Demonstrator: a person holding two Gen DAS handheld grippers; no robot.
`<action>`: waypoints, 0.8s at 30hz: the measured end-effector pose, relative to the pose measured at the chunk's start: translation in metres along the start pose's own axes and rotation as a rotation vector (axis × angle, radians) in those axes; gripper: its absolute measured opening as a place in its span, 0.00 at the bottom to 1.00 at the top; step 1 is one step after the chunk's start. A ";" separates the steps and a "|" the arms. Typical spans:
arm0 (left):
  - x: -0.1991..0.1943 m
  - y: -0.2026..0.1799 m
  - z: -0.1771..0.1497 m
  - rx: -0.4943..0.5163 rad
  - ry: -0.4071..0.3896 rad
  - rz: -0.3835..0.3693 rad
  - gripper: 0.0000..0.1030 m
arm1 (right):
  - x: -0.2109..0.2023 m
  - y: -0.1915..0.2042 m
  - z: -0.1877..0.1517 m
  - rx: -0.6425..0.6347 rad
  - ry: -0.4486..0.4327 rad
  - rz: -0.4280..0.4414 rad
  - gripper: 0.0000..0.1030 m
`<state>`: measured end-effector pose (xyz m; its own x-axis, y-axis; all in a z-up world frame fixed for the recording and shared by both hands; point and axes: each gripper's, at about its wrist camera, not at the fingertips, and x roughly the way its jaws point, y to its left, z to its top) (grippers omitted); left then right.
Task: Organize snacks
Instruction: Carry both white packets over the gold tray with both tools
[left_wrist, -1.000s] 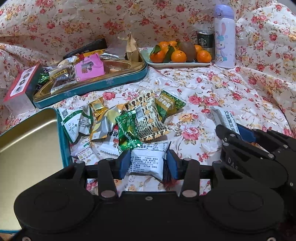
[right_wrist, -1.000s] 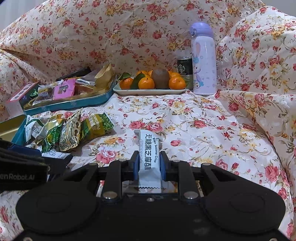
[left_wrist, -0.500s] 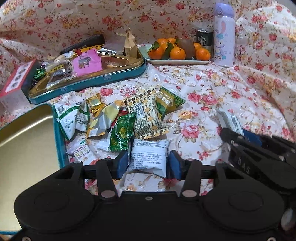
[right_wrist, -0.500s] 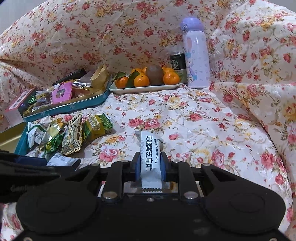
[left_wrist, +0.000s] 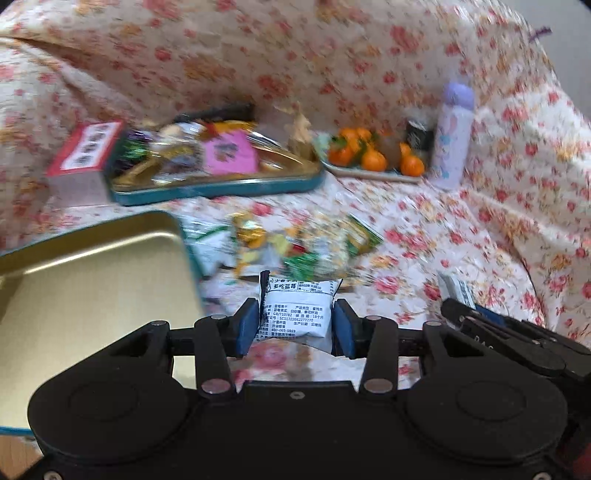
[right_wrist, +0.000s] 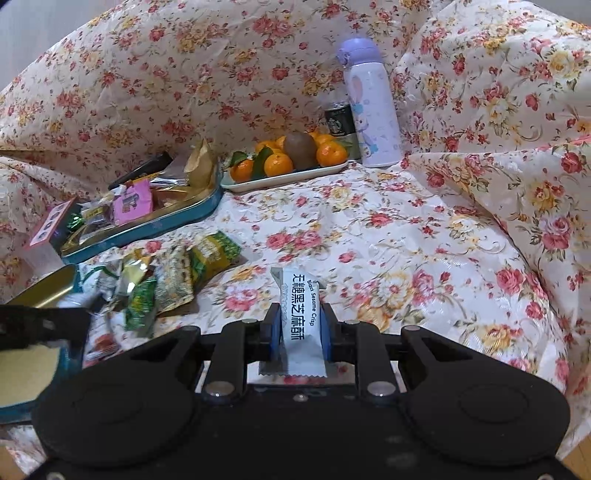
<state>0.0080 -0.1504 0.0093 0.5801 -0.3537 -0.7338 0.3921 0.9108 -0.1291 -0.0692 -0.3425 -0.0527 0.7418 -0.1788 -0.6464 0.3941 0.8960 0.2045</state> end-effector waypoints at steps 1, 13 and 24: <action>-0.005 0.008 0.000 -0.012 -0.006 0.008 0.50 | -0.003 0.004 -0.001 -0.004 0.002 0.004 0.21; -0.050 0.124 -0.018 -0.161 -0.059 0.232 0.50 | -0.034 0.097 -0.007 -0.144 -0.006 0.133 0.21; -0.059 0.183 -0.032 -0.240 -0.069 0.348 0.50 | -0.056 0.201 -0.015 -0.304 0.005 0.332 0.22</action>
<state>0.0229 0.0439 0.0077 0.6980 -0.0226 -0.7157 -0.0082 0.9992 -0.0396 -0.0394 -0.1459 0.0132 0.7980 0.1401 -0.5861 -0.0426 0.9833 0.1770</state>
